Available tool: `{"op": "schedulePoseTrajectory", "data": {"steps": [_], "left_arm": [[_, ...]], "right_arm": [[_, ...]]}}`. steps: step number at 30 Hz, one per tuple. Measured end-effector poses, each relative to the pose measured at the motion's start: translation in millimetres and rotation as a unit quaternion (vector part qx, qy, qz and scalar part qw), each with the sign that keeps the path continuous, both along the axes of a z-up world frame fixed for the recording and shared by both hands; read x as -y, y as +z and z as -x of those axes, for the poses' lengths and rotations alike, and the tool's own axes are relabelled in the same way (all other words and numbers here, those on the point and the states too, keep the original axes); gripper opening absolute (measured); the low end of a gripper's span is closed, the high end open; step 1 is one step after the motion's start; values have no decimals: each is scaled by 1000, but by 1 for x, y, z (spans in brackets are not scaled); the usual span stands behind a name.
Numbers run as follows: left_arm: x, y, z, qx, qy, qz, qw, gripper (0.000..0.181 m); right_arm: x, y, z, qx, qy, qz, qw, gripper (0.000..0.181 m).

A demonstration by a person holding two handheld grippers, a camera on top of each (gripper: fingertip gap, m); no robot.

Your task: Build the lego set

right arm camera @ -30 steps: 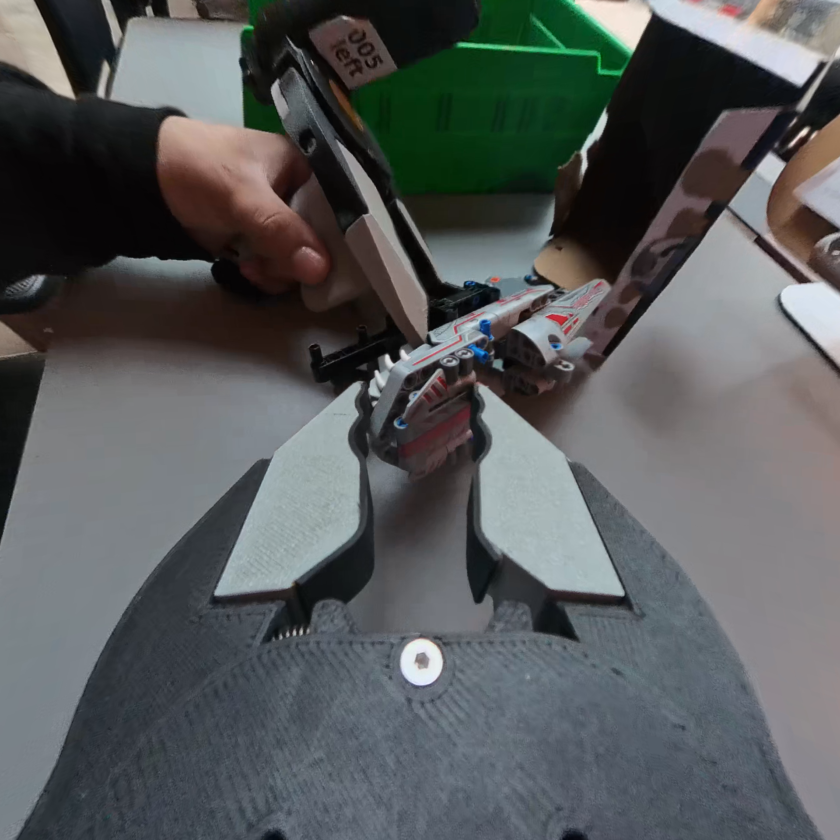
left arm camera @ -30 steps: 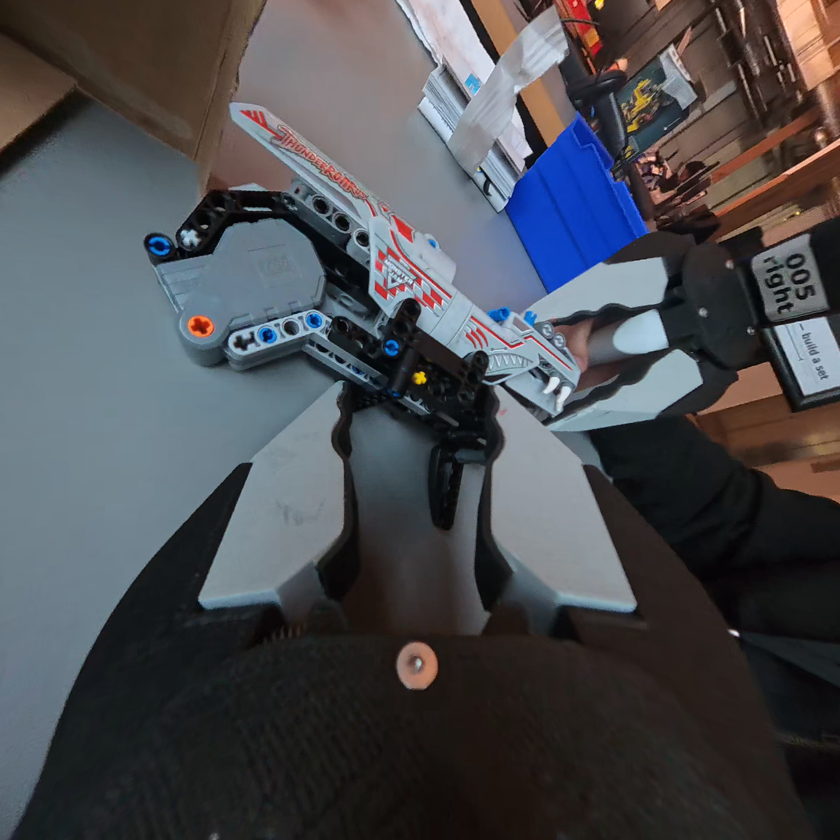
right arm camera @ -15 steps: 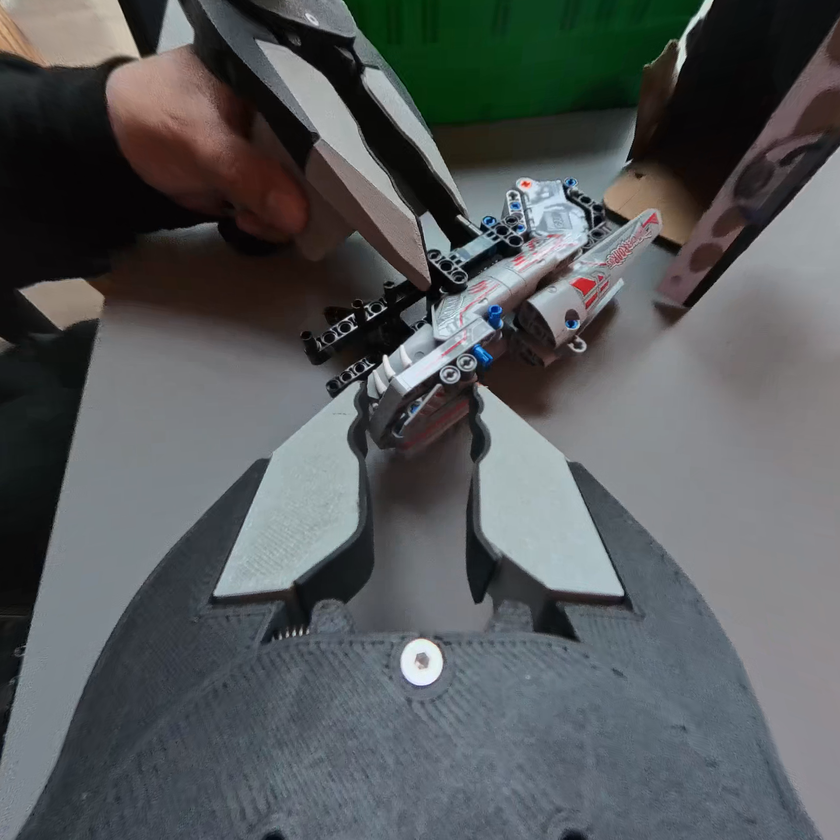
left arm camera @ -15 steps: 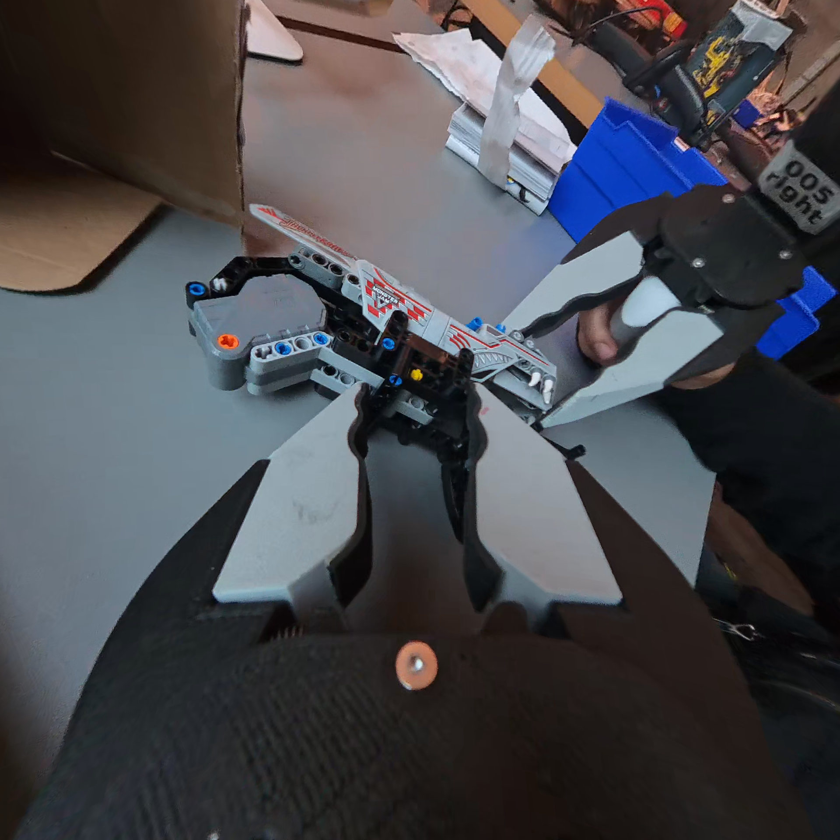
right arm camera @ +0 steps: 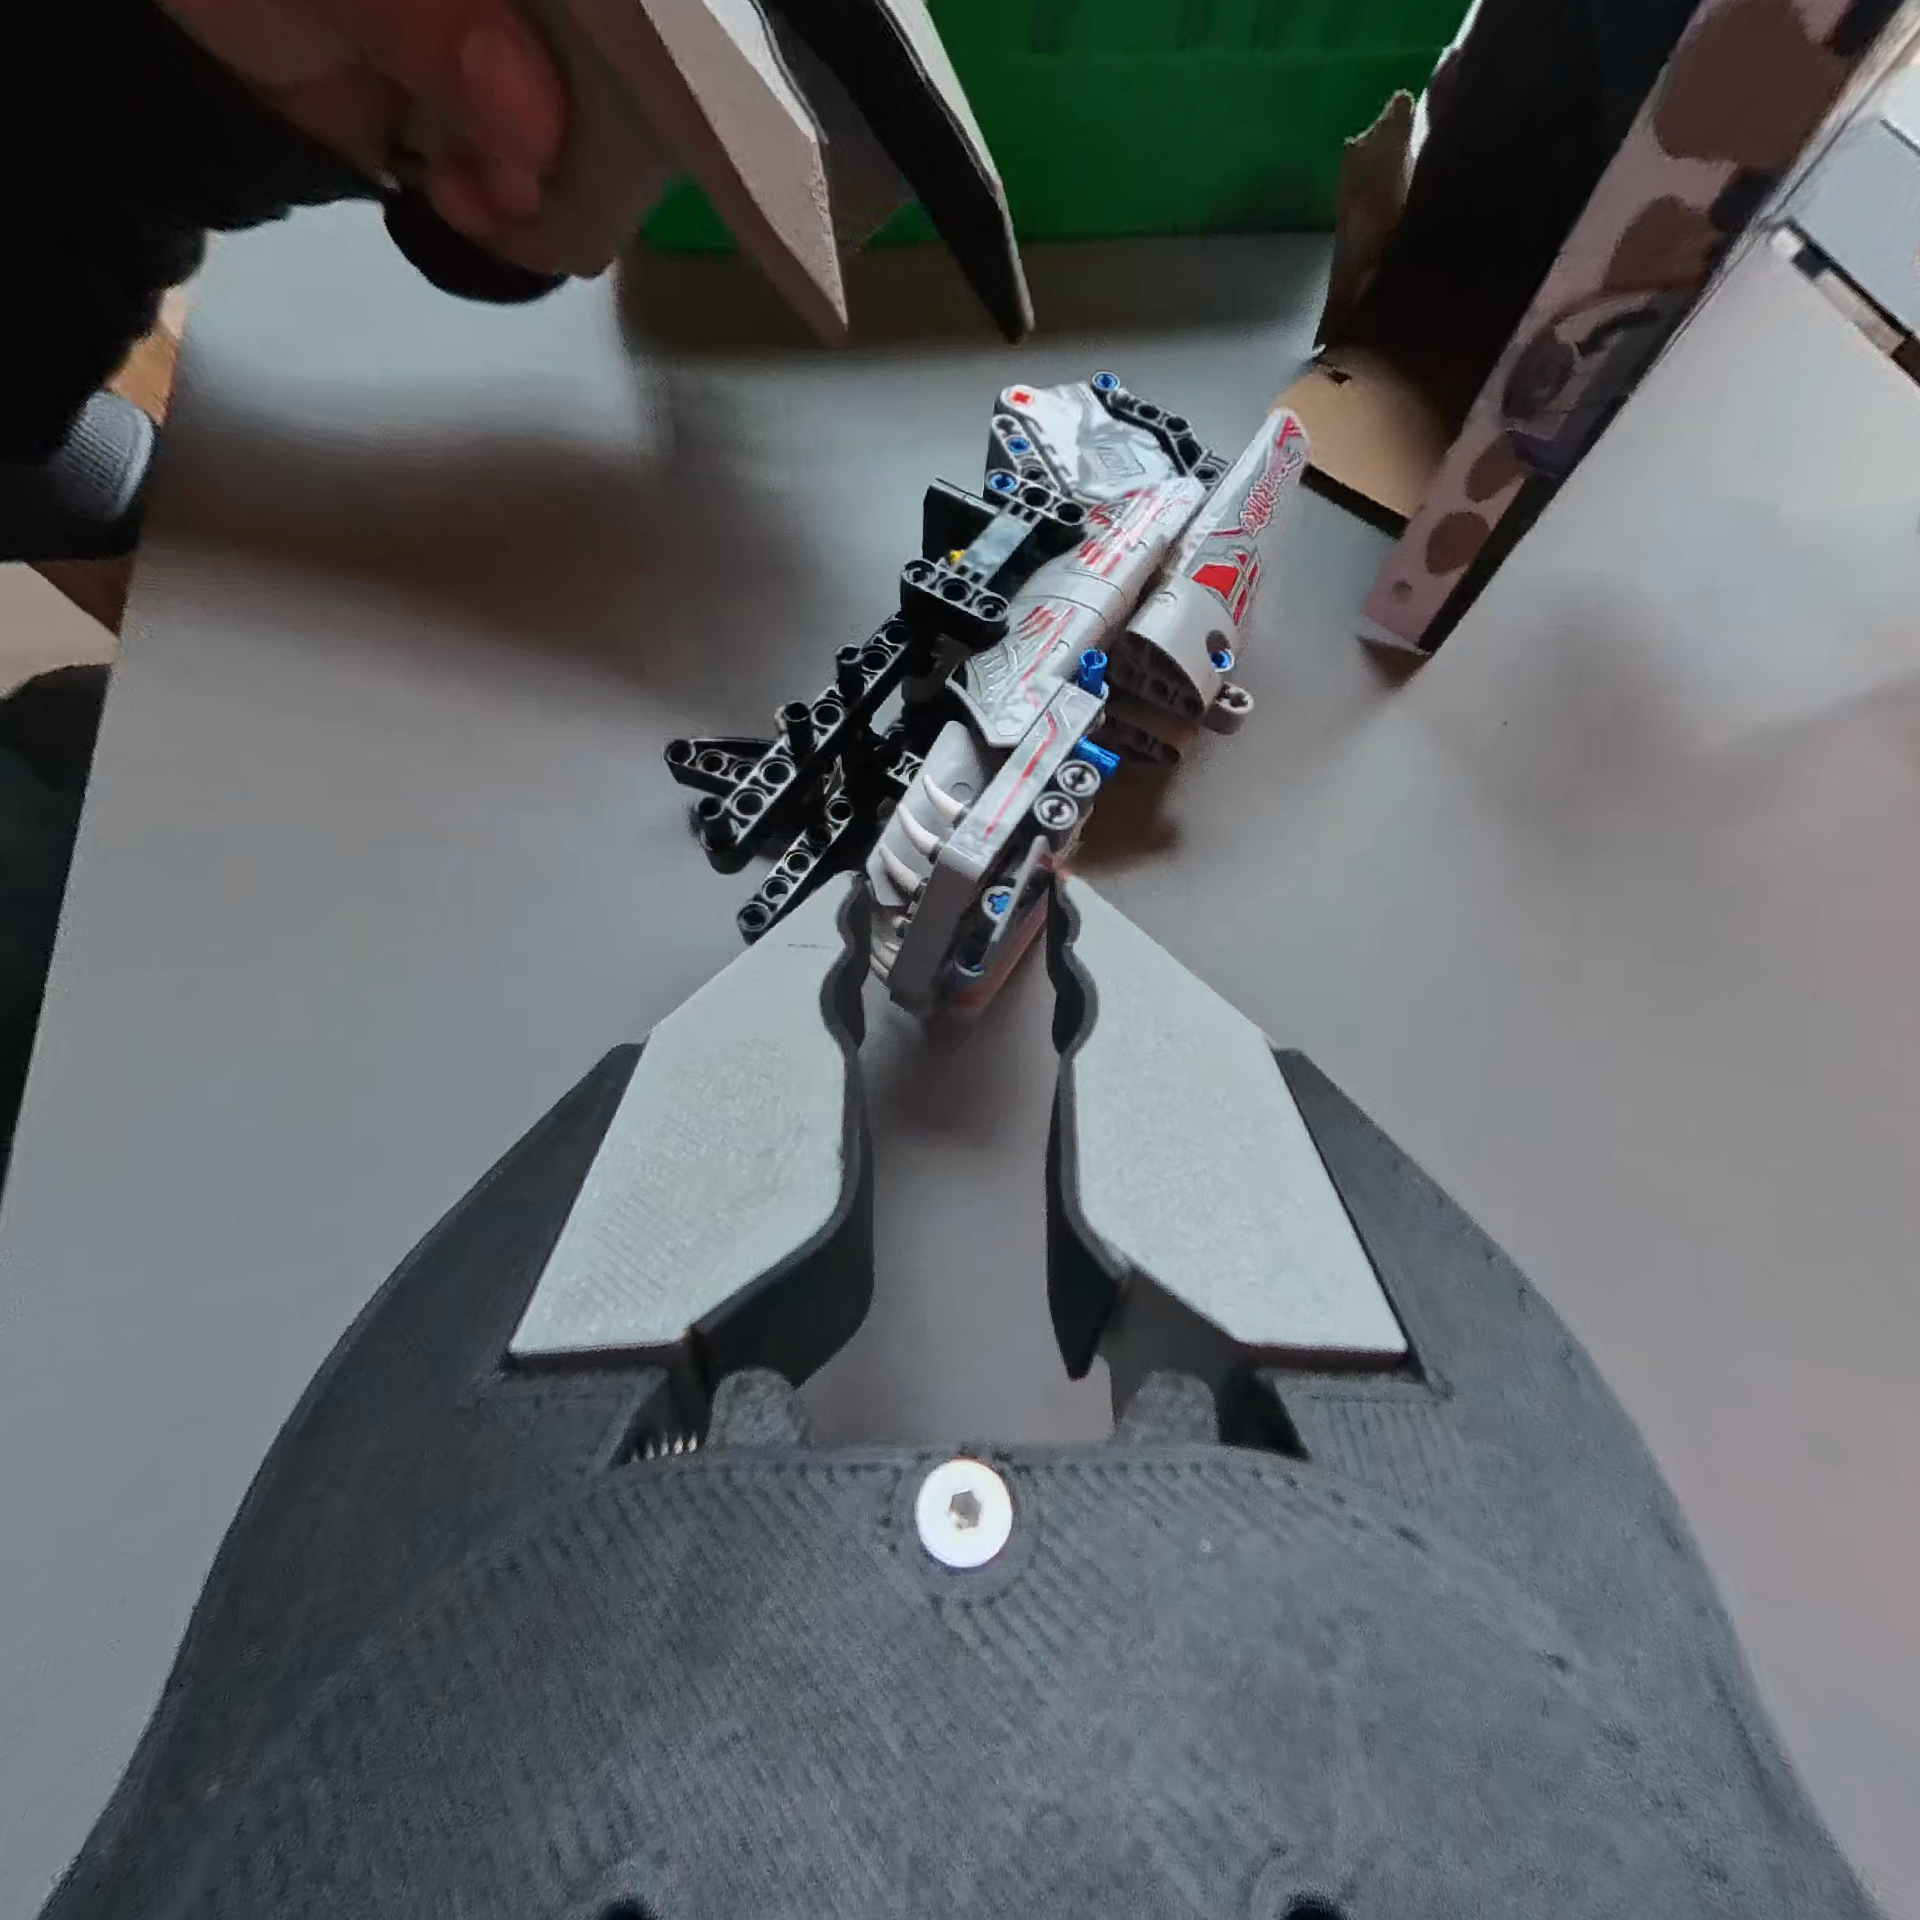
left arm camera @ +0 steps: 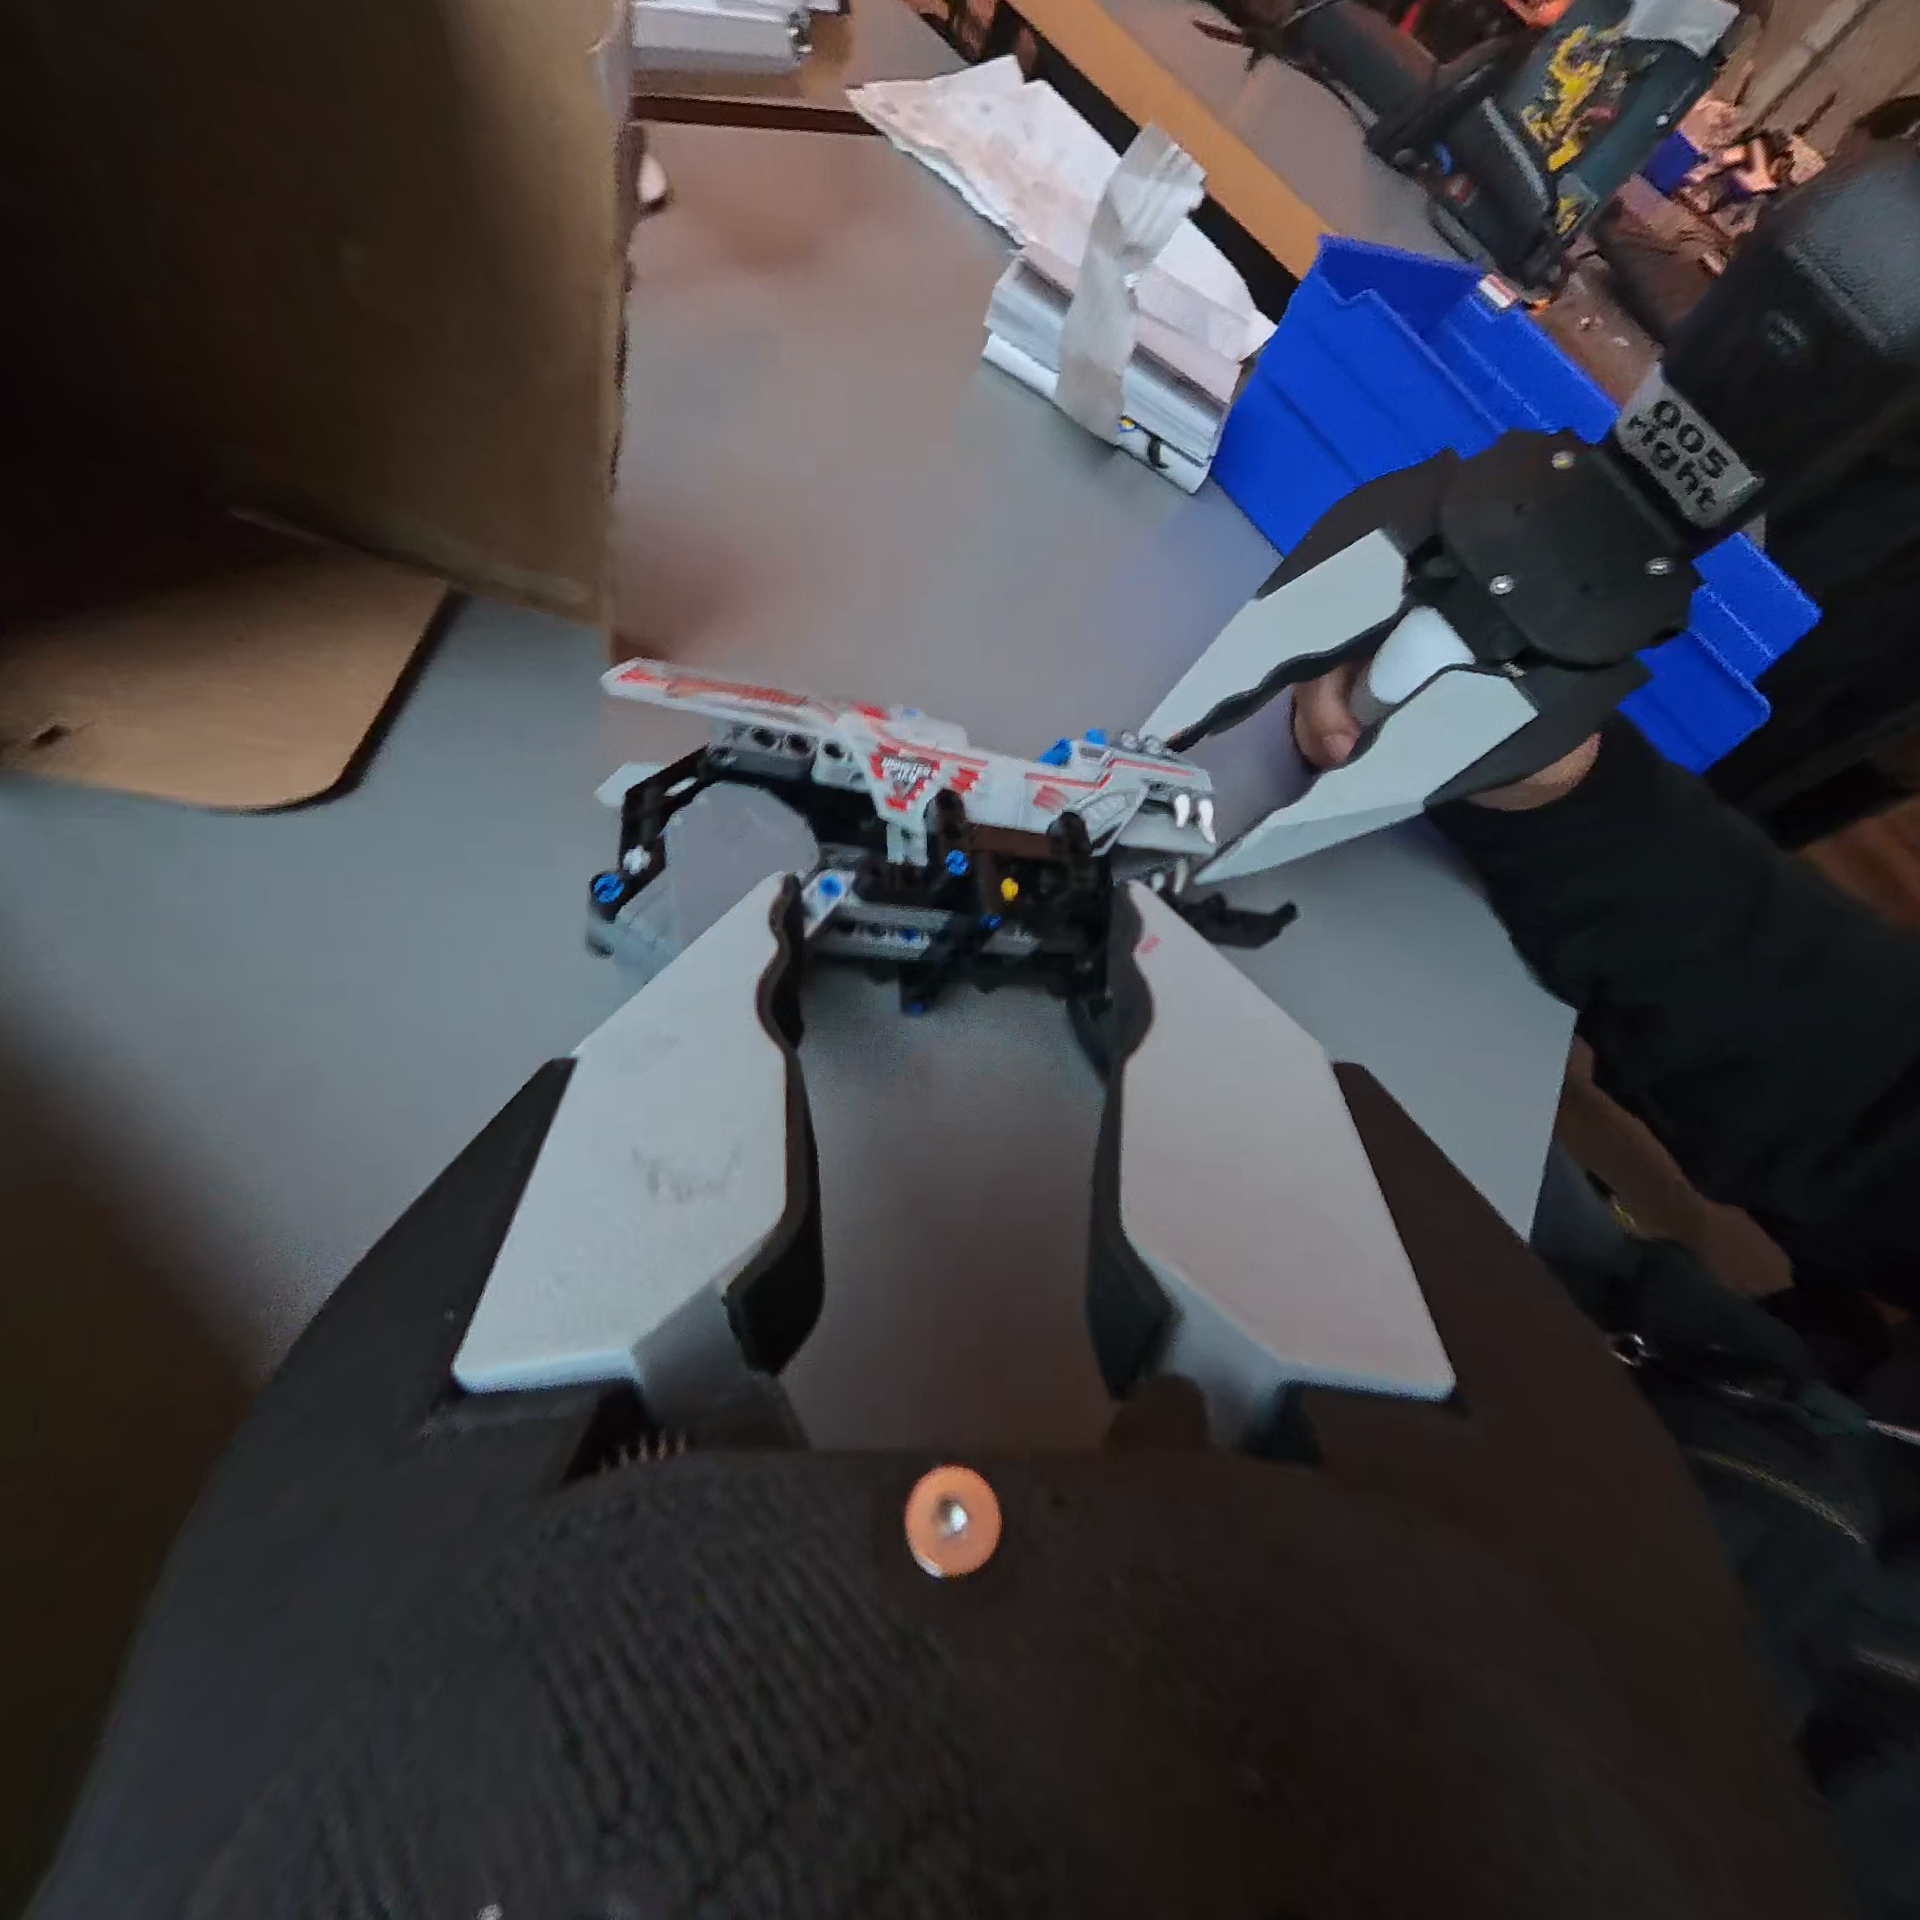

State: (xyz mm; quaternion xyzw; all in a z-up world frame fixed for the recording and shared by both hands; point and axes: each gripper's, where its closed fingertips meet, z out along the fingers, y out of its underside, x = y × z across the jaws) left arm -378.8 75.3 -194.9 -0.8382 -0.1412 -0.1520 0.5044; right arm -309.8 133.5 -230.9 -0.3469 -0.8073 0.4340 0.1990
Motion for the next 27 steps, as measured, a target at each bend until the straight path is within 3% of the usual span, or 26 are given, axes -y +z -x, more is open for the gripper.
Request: {"op": "schedulePoseTrajectory", "data": {"steps": [7, 10, 11, 15, 21, 27], "left_arm": [[-27, -24, -11, -11, -54, 53, 997, 52], [-32, -23, -16, 8, -66, 34, 997, 46], [-31, -23, -17, 16, -67, 29, 997, 42], [-26, -24, -25, 36, -78, 1, 996, 30], [-21, -24, -41, 65, -108, -10, 992, 27], [4, 2, -33, 29, -110, -12, 993, 28]], "right_arm": [[6, -6, -5, 76, 16, 92, 993, 37], [7, -15, -6, 97, 15, 73, 993, 50], [6, -17, -4, 91, 6, 59, 994, 45], [-6, -19, 2, 35, -20, -37, 999, 35], [-18, 4, 9, -77, -52, -121, 988, 24], [-15, 25, 9, -230, -49, -318, 918, 24]]}}
